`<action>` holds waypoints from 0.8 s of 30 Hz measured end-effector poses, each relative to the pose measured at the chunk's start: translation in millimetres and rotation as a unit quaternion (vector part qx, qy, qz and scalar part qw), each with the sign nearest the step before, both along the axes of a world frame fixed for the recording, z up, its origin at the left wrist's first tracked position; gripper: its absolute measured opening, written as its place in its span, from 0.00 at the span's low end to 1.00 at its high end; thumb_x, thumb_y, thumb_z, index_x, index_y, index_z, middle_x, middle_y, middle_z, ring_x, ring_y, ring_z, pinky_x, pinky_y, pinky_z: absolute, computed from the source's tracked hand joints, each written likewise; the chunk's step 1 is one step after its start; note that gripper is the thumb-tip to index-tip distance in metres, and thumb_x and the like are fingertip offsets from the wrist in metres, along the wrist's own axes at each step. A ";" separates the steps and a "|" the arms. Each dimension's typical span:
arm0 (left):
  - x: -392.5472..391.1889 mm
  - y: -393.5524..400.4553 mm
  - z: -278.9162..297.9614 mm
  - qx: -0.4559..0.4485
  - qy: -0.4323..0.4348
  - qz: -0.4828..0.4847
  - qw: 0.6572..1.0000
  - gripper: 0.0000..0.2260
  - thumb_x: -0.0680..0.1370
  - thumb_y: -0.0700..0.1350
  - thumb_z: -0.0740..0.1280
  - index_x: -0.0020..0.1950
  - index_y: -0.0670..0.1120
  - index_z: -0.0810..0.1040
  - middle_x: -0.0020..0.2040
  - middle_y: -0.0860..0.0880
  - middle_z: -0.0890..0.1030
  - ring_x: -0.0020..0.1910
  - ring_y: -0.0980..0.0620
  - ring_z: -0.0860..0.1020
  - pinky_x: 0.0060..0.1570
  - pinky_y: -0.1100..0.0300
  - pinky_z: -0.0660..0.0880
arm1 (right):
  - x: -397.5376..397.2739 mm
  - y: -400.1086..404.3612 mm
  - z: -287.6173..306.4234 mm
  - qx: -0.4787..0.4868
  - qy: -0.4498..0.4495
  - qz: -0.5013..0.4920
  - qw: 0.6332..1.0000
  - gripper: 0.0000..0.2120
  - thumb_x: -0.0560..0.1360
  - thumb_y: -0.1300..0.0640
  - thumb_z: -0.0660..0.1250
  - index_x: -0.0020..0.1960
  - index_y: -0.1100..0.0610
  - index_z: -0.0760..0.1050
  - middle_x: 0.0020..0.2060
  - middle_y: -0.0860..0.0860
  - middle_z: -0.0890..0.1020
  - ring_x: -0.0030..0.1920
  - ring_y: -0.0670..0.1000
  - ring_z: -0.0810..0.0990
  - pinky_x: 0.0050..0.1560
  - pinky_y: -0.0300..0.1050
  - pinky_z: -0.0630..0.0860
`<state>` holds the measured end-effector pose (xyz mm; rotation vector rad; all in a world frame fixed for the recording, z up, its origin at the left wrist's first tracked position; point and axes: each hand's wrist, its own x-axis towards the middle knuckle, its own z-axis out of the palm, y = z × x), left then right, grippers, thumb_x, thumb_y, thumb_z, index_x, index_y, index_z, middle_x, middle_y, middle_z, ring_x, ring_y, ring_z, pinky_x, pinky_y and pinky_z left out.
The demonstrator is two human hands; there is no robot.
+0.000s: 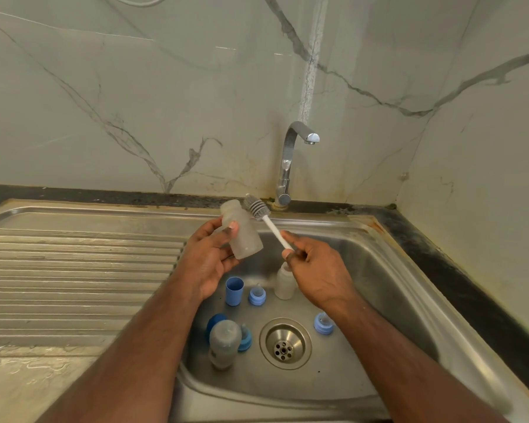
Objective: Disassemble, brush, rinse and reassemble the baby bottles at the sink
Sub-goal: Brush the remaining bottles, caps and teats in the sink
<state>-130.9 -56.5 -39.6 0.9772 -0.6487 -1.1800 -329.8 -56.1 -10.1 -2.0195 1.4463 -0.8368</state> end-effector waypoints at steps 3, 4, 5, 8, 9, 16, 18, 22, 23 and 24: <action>2.1 -0.2 -0.9 0.004 0.001 0.008 1.000 0.17 0.79 0.43 0.71 0.67 0.45 0.77 0.59 0.42 0.85 0.57 0.43 0.84 0.50 0.48 0.82 | 4.3 11.2 -0.3 -0.008 -0.003 0.048 0.999 0.19 0.82 0.51 0.64 0.72 0.39 0.71 0.38 0.41 0.77 0.36 0.43 0.75 0.39 0.36 0.74; 1.9 -0.3 -0.6 0.004 0.003 0.008 1.000 0.16 0.79 0.43 0.71 0.67 0.45 0.77 0.59 0.42 0.85 0.57 0.43 0.84 0.50 0.48 0.82 | 5.5 9.2 -1.3 -0.012 -0.001 0.043 0.999 0.20 0.82 0.51 0.63 0.72 0.39 0.70 0.37 0.40 0.76 0.35 0.42 0.74 0.38 0.34 0.71; 1.6 -0.6 -1.0 0.004 0.007 0.008 1.000 0.16 0.79 0.43 0.71 0.67 0.46 0.77 0.58 0.42 0.85 0.57 0.43 0.84 0.50 0.47 0.82 | 6.2 5.2 -1.5 -0.014 0.003 0.029 0.999 0.20 0.82 0.51 0.63 0.73 0.40 0.69 0.37 0.41 0.76 0.35 0.42 0.74 0.38 0.34 0.70; 1.1 1.4 2.5 0.002 0.031 0.012 0.999 0.14 0.79 0.43 0.71 0.64 0.46 0.77 0.58 0.42 0.84 0.57 0.42 0.84 0.52 0.46 0.82 | 3.6 -0.8 -2.1 -0.005 0.013 0.004 1.000 0.20 0.83 0.51 0.62 0.74 0.42 0.68 0.43 0.44 0.78 0.38 0.42 0.75 0.40 0.35 0.71; 1.6 1.5 3.5 0.001 0.041 0.018 0.999 0.13 0.80 0.43 0.70 0.64 0.45 0.77 0.58 0.42 0.84 0.57 0.42 0.84 0.52 0.46 0.81 | 2.3 1.5 -2.5 -0.005 0.006 0.011 1.000 0.20 0.82 0.51 0.63 0.74 0.41 0.69 0.42 0.43 0.79 0.37 0.43 0.75 0.40 0.35 0.72; 6.5 4.1 5.2 0.003 0.078 0.052 0.996 0.10 0.80 0.44 0.69 0.61 0.46 0.77 0.60 0.41 0.83 0.57 0.42 0.83 0.50 0.48 0.81 | -1.7 -0.7 -4.9 0.005 0.010 0.013 1.000 0.20 0.82 0.52 0.64 0.72 0.40 0.71 0.37 0.42 0.77 0.33 0.43 0.74 0.35 0.33 0.71; 5.6 3.4 6.2 0.007 0.071 0.055 0.996 0.10 0.81 0.44 0.69 0.62 0.45 0.77 0.59 0.41 0.83 0.56 0.42 0.83 0.47 0.50 0.82 | -2.8 1.1 -5.5 0.004 0.002 0.019 1.000 0.19 0.81 0.51 0.65 0.71 0.39 0.72 0.36 0.41 0.77 0.32 0.42 0.74 0.35 0.34 0.70; 4.9 2.6 6.6 0.017 0.078 0.064 0.995 0.16 0.80 0.44 0.70 0.67 0.43 0.76 0.60 0.41 0.83 0.57 0.42 0.83 0.47 0.49 0.82 | 2.2 3.5 -6.9 -0.003 0.001 0.039 0.999 0.18 0.81 0.50 0.65 0.69 0.37 0.73 0.36 0.40 0.77 0.32 0.41 0.75 0.36 0.34 0.71; 4.7 2.5 6.5 0.019 0.082 0.064 0.994 0.16 0.80 0.44 0.70 0.67 0.43 0.75 0.60 0.41 0.83 0.58 0.41 0.83 0.48 0.49 0.82 | 1.4 0.2 -6.8 -0.004 0.010 0.025 1.000 0.19 0.81 0.51 0.65 0.70 0.38 0.72 0.37 0.40 0.77 0.34 0.42 0.75 0.37 0.35 0.73; 4.4 2.7 6.9 0.019 0.086 0.065 0.994 0.15 0.80 0.44 0.70 0.66 0.44 0.75 0.60 0.40 0.82 0.58 0.41 0.82 0.49 0.48 0.82 | 0.0 -2.1 -6.6 -0.004 0.017 0.016 1.000 0.19 0.81 0.51 0.65 0.71 0.39 0.72 0.38 0.40 0.78 0.34 0.43 0.76 0.38 0.35 0.74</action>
